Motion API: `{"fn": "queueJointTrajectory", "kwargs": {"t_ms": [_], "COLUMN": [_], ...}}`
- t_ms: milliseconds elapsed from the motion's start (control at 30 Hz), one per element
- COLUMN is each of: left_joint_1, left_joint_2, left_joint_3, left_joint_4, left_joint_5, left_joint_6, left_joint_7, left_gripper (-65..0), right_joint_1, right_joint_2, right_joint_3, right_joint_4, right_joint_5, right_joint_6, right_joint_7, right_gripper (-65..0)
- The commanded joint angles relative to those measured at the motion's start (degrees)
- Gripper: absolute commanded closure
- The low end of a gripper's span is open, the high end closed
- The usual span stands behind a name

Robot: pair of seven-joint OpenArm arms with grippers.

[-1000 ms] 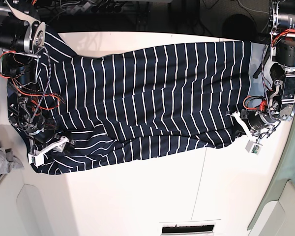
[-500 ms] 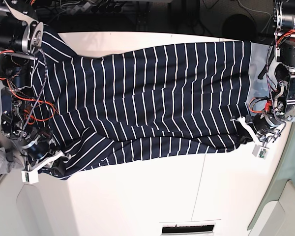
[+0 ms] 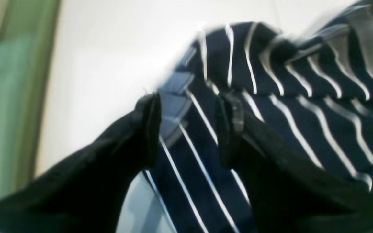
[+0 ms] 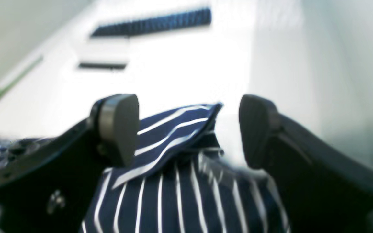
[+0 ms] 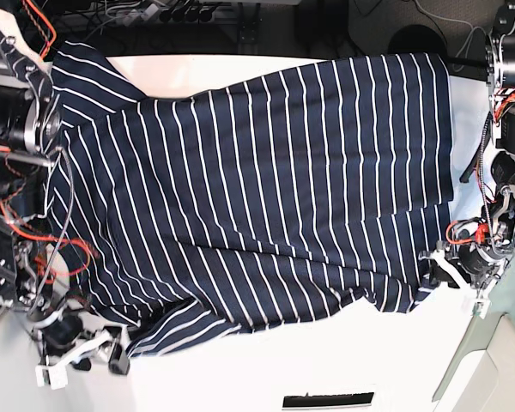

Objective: Layout the t-shirt on the table in an organized manner, then fold the t-shirt properly
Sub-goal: 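Lift the grasped edge with both grippers and fold it over the shirt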

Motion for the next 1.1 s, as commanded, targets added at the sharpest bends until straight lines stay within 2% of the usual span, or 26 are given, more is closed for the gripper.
{"fn": "queueJointTrajectory", "kwargs": {"t_ms": [0,167,267,333,400,500,567,667,733,933,1067], "left_joint_1": [-2.03,-1.75,0.31,1.95,3.48,5.46,6.67,7.96,8.33,8.59,8.59], "left_joint_2": [-1.09,-1.14,-1.64,-1.84,-1.95,-1.73,-1.79,-1.92,-1.90,-1.73,-1.09], "left_joint_3": [-0.33,-0.33,-0.33,-0.33,-0.33,-0.33,-0.33,-0.33,-0.33,-0.33,-0.33], "left_joint_4": [0.94,0.96,0.98,0.98,0.98,0.98,0.98,0.98,0.98,0.98,0.98], "left_joint_5": [-0.57,-0.57,-0.57,-0.57,-0.59,-0.59,-0.24,2.14,3.65,4.61,4.87], "left_joint_6": [-0.02,-0.39,-4.76,-5.81,-5.57,-5.62,-4.87,-1.20,0.90,0.35,3.43], "left_joint_7": [-0.48,6.12,6.88,6.25,4.87,2.78,1.75,1.55,1.57,1.73,1.75], "left_gripper": [-29.7,-29.6,-29.6,-28.6,-25.9,-19.8,-12.6,-5.3,-4.7,-4.7,-4.7], "right_joint_1": [1.60,-4.50,-8.63,-10.67,-11.96,-13.84,-15.41,-18.03,-19.54,-22.21,-23.19], "right_joint_2": [0.63,0.66,0.63,0.68,0.70,0.96,1.44,2.32,2.75,3.54,4.83], "right_joint_3": [0.11,0.11,0.11,0.24,0.83,1.60,1.62,1.62,1.62,1.62,1.62], "right_joint_4": [0.98,1.01,1.18,1.73,2.91,5.75,7.43,9.16,9.38,9.42,9.51], "right_joint_5": [1.07,1.05,2.08,2.80,2.78,2.78,2.75,2.73,2.78,5.64,7.74], "right_joint_6": [0.20,0.26,0.26,0.85,1.40,1.88,2.27,2.23,2.21,2.25,2.40], "right_joint_7": [1.77,1.75,1.79,1.79,1.79,1.73,1.51,1.27,1.11,1.07,0.81], "right_gripper": [-45.4,-45.4,-44.6,-40.8,-29.6,-1.2,0.0,0.0,0.0,0.0,0.0]}}
